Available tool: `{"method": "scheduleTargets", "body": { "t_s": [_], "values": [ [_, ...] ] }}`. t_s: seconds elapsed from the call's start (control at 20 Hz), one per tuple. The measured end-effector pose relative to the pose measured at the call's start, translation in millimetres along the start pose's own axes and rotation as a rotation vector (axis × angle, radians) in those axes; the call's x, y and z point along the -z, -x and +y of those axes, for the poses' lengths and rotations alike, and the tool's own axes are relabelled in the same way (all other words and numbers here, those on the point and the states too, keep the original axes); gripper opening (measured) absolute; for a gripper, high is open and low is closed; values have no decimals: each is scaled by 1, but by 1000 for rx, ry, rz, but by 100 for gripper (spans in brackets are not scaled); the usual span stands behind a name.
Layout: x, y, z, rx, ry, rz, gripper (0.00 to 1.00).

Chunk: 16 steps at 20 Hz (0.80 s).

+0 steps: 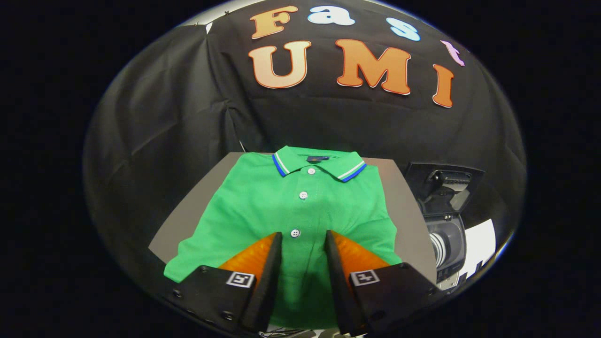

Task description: Put the clothes into the washing machine and then close the washing machine lid.

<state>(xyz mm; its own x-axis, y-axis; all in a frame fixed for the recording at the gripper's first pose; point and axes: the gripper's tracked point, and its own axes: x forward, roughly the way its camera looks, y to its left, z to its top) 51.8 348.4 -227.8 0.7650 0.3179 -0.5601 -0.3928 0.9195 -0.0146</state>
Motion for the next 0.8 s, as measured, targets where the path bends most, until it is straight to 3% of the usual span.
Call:
{"method": "scheduleTargets", "body": {
  "t_s": [0.05,0.15,0.2,0.3,0.5,0.8],
  "values": [
    [-1,-1,3,-17,0,-1,55],
    [-3,-1,5,-44,-17,-6,30],
    [-3,-1,5,-57,-21,-2,27],
    [-3,-2,2,-76,-5,2,11],
    [-16,19,-30,-25,3,-29,8],
    [-76,78,-123,86,32,-174,8]
  ]
}}
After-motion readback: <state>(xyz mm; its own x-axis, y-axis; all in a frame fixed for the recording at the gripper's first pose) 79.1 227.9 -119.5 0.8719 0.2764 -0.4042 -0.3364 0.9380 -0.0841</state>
